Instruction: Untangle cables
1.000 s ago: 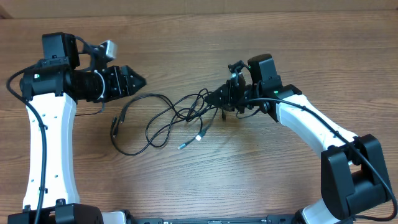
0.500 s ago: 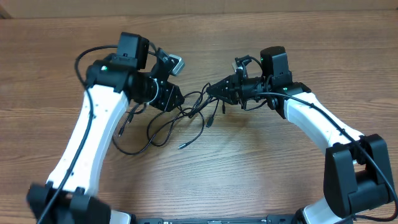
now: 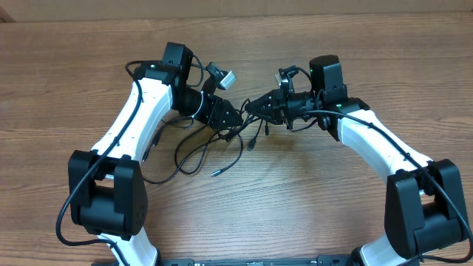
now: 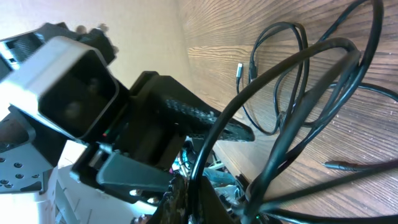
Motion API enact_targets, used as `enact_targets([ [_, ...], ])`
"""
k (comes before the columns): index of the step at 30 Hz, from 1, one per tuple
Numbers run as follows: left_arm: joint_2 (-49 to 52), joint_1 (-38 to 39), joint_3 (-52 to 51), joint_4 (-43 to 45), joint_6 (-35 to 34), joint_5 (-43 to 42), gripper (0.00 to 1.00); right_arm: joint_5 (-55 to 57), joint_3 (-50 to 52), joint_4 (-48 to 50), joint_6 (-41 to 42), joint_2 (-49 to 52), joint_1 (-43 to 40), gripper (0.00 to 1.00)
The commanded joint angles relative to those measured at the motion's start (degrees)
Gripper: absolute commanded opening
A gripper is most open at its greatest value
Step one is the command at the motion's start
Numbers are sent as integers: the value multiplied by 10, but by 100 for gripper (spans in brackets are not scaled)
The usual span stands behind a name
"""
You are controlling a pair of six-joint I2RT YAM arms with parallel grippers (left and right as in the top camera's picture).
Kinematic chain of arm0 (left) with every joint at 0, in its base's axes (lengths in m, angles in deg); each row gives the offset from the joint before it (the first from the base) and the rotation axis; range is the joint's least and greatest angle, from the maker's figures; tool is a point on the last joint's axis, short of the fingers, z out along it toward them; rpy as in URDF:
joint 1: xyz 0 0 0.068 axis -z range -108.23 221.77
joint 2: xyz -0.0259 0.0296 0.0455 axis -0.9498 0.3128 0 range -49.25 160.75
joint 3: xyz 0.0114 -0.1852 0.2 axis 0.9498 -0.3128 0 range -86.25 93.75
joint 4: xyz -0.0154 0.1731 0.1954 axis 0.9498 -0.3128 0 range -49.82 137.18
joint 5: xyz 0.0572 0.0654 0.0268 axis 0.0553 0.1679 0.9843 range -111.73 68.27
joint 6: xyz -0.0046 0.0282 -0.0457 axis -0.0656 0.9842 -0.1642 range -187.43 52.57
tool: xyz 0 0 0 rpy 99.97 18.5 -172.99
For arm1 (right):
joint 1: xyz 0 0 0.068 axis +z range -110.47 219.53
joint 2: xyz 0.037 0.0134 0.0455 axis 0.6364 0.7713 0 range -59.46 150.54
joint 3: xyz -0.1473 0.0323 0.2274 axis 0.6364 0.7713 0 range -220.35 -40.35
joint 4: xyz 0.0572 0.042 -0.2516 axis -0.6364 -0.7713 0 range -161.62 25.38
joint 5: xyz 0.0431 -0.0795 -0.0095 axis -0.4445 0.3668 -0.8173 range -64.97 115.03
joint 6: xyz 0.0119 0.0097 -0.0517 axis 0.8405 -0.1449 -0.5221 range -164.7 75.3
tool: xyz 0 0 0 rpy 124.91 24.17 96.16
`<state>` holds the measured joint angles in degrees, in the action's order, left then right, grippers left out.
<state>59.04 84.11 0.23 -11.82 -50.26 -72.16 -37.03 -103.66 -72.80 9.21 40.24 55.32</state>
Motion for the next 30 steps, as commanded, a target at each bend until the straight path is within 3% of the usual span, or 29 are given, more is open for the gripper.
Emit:
enact_targets([
  [1,4,-1,-3,7,17,-35,50,-4,-4,4,-9,-6,0,4],
  [8,4,1,-3,-5,22,-24,59,-3,-4,4,-9,-6,0,4],
  [14,11,27,-47,25,19,0,47,-4,-4,4,-9,-6,0,4],
  [18,11,27,-80,56,4,-1,45,3,-4,4,-8,-6,0,4],
  [22,11,26,-80,57,-3,47,4,5,-4,4,-9,-6,0,4],
  [25,11,20,-80,57,-34,121,4,18,-4,-12,-19,-6,0,4],
  [30,11,8,-80,56,-35,115,4,59,-4,-48,-34,-6,0,4],
])
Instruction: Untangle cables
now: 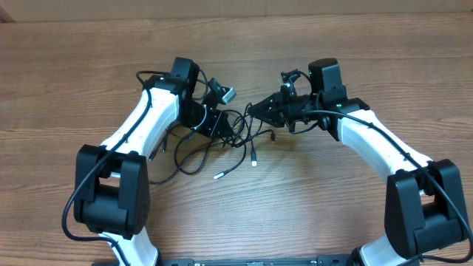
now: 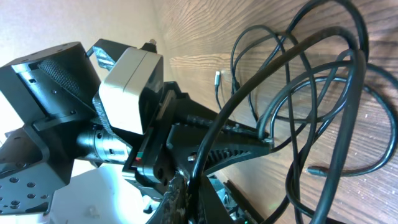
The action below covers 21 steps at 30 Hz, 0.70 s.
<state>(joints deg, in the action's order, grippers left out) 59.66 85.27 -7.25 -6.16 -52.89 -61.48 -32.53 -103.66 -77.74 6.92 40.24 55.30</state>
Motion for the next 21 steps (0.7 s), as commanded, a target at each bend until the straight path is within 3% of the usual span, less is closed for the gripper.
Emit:
enact_targets([
  [1,5,-4,-5,1,-9,14,4,14,-4,1,-12,-6,0,4],
  [5,3,-31,-3,-5,-34,-1,4,38,-4,-38,-57,-6,0,4],
  [11,-71,-87,-3,-6,-49,-31,4,184,-4,-137,-92,-6,0,4],
  [15,-166,-145,-3,-6,-130,27,4,207,-4,-145,-102,-6,0,4],
  [21,-278,-242,-3,-8,-197,7,4,269,-4,-172,-102,-6,0,4],
])
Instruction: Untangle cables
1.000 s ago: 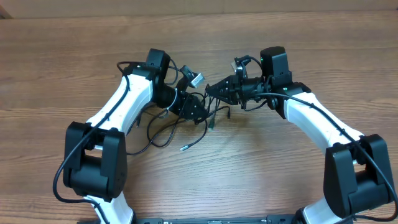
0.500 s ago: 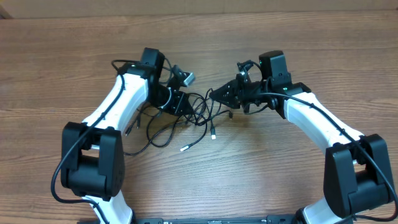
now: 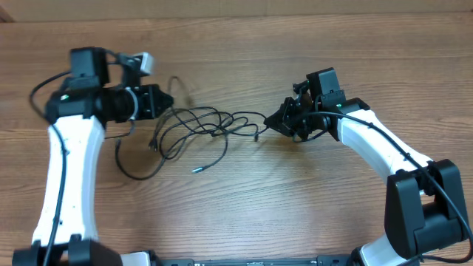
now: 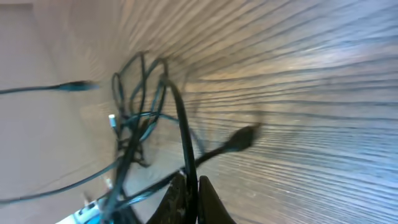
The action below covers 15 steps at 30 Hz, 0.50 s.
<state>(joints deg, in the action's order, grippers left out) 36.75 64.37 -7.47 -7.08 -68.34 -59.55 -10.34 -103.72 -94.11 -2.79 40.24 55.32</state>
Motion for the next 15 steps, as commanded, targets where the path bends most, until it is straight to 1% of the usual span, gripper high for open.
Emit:
enact_targets([
  [1,-61,-45,-1,1,-54,-11,4,66,-3,-19,-5,-6,0,4],
  [3,-74,-61,-1,0,-58,8,4,85,-3,-32,-5,-6,0,4],
  [4,-76,-65,-1,-10,-74,47,4,88,-3,-34,-5,-6,0,4],
  [5,-73,-64,-4,-28,-92,107,4,88,-3,-33,-4,-6,0,4],
  [7,-68,-60,-12,-56,-110,165,4,88,-3,-32,-4,-6,0,4],
  [10,-49,-57,-32,-74,-112,184,4,88,-3,-28,-4,-6,0,4],
  [11,-40,-57,-38,-79,-112,184,10,87,-3,-28,-2,-6,0,4],
  [12,-30,-57,-39,-86,-111,184,25,87,-3,-28,-2,-6,0,4],
  [13,-21,-57,-39,-92,-112,184,44,87,-3,-28,-2,-6,0,4],
  [14,-13,-57,-39,-96,-112,183,60,87,-3,-28,-2,-6,0,4],
  [15,-9,-57,-39,-99,-112,183,62,87,-3,-28,-2,-6,0,4],
])
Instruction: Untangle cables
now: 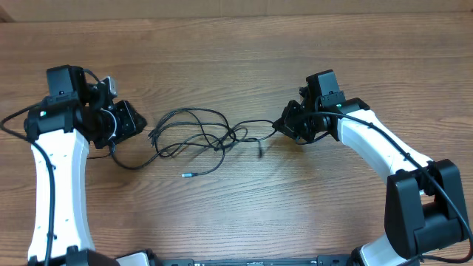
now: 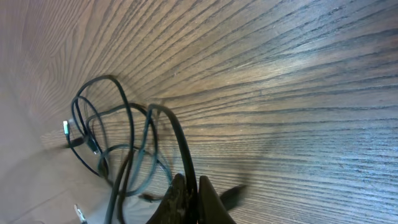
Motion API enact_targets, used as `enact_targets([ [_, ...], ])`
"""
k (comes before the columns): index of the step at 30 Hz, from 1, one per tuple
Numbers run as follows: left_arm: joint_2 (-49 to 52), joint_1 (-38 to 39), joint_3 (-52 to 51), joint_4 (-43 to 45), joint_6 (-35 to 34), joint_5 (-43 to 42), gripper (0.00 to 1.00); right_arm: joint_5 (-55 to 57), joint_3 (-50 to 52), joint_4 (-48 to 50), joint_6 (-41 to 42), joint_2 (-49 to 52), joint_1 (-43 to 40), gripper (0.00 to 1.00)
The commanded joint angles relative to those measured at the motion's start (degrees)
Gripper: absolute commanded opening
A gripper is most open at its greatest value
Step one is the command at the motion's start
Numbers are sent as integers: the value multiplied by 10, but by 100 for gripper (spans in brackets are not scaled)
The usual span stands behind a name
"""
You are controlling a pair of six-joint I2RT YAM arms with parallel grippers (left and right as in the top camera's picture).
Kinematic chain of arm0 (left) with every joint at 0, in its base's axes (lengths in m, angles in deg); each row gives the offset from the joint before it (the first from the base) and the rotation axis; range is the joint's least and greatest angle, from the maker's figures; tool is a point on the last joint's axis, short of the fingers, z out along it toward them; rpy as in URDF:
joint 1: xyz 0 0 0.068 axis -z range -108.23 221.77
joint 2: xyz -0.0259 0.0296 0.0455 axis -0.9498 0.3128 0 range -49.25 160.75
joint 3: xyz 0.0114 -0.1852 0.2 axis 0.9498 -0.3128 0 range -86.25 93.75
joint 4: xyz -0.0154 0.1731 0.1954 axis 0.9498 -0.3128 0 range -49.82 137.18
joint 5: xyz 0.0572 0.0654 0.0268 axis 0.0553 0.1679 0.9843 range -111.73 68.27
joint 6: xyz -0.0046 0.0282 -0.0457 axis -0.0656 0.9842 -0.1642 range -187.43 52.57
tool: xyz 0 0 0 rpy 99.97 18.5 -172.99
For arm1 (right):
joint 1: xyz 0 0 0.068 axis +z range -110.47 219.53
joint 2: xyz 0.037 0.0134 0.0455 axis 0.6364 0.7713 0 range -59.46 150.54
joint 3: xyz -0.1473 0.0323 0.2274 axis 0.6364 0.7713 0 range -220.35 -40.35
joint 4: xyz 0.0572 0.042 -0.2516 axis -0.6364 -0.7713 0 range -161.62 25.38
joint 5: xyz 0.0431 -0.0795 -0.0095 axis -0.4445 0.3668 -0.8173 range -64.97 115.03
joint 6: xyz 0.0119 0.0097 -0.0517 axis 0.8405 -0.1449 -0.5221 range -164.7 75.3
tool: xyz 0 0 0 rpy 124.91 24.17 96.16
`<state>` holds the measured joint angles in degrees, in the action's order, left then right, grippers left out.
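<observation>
A tangle of thin black cables (image 1: 194, 130) lies on the wooden table (image 1: 236, 214) between the two arms. My right gripper (image 1: 285, 127) is at the tangle's right end; in the right wrist view the right gripper (image 2: 189, 185) is shut on one black cable (image 2: 180, 146), with the loops (image 2: 102, 134) spread beyond it. At the tangle's left end, my left gripper (image 1: 131, 122) looks shut on a cable that loops below it (image 1: 127, 164). One loose plug (image 1: 185, 176) lies in front of the tangle and another plug (image 1: 260, 151) near the right gripper.
The white left arm (image 1: 55, 192) runs down the left side of the table and the right arm (image 1: 377, 148) down the right side. The table's far edge (image 1: 236, 16) runs along the top of the overhead view.
My left gripper has moved down and slightly left, from the far left of the table toward the tangle's left end. The tangle has shifted a little and lies flatter. The right gripper has barely moved.
Both grippers were close together at the table's middle, in a bunched knot of cables. Then the left gripper had drawn slightly left. Then it was far to the left, with the cables stretched out between the two grippers. Now the cables lie spread between them.
</observation>
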<state>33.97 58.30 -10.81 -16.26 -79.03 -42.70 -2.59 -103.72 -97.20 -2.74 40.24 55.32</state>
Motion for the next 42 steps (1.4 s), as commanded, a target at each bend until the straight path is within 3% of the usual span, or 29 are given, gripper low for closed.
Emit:
enact_targets([
  [1,20,4,-5,-11,-5,14,63,10,-3,3,-2,-6,0,4],
  [3,19,5,-5,-13,3,-12,60,10,-3,4,-2,-6,0,4],
  [7,20,52,-5,-6,139,-109,55,1,-3,12,0,-6,0,4],
  [13,59,187,-5,46,159,-110,54,1,-3,12,0,-6,0,4],
  [15,94,228,-6,81,158,-106,45,1,-3,12,0,-6,0,4],
  [18,153,264,-6,129,96,-106,37,1,-3,12,0,-6,0,4],
  [21,186,279,-6,138,116,-106,31,1,-3,12,0,-6,0,5],
  [24,208,289,-5,115,185,-104,33,2,-3,12,0,-6,0,5],
  [28,212,289,-6,63,289,-97,44,2,-3,12,0,-6,0,5],
  [35,215,299,-23,111,292,-125,56,-5,-3,7,-1,-6,0,18],
  [42,215,330,-59,141,291,-111,46,-5,-3,-21,-5,-6,7,39],
])
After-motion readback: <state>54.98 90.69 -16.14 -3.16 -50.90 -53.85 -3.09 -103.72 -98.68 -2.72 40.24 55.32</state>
